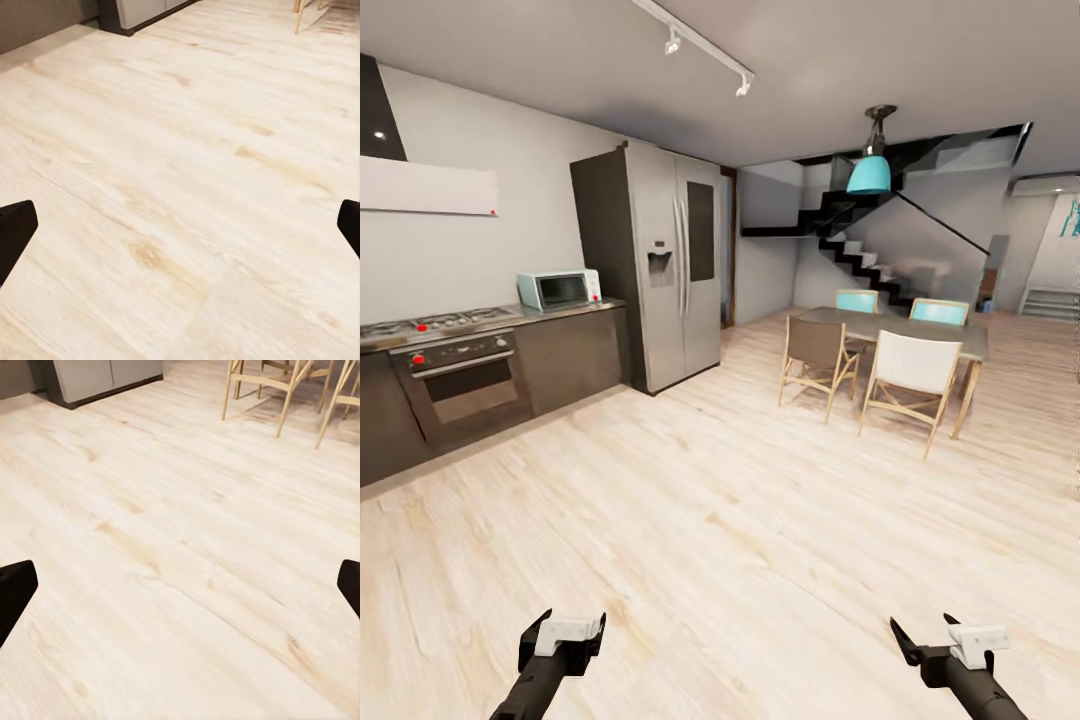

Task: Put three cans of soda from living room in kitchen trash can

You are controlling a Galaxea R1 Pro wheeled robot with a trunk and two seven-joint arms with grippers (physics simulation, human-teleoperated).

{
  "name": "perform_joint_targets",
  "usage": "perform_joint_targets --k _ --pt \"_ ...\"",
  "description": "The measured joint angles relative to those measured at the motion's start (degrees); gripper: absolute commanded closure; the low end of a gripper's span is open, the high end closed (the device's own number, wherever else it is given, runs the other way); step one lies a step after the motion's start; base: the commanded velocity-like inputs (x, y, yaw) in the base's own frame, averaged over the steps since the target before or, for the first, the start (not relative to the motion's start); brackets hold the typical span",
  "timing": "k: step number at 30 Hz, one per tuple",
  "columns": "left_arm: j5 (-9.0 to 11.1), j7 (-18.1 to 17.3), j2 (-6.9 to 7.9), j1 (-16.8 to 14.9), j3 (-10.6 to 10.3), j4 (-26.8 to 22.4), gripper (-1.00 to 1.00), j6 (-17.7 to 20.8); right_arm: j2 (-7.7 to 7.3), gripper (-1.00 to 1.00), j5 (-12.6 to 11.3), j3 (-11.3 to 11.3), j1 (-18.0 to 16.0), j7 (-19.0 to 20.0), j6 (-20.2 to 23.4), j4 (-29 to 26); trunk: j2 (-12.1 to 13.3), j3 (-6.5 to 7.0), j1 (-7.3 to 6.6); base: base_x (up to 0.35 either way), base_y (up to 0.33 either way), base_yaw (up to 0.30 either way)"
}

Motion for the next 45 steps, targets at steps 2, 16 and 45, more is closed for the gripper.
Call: perform_joint_targets --k 2,16,45 --pt "0.0 0.0 -0.01 0.0 0.0 0.0 -1.00 0.0 0.15 -1.00 0.0 0.0 0.0 0.0 0.0 0.0 0.0 -0.11 0.00 0.181 0.137 -0.152" --pt "0.2 0.0 -0.08 0.0 -0.1 4.0 -1.00 -0.1 0.38 -1.00 0.0 -0.2 -0.1 0.0 0.0 0.0 0.0 -0.50 0.00 0.173 0.131 -0.219" --pt "0.4 0.0 -0.08 0.0 -0.3 4.3 -1.00 -0.1 0.44 -1.00 -0.1 -3.4 -0.1 0.4 0.0 0.0 0.0 -0.51 0.00 0.152 0.096 -0.222"
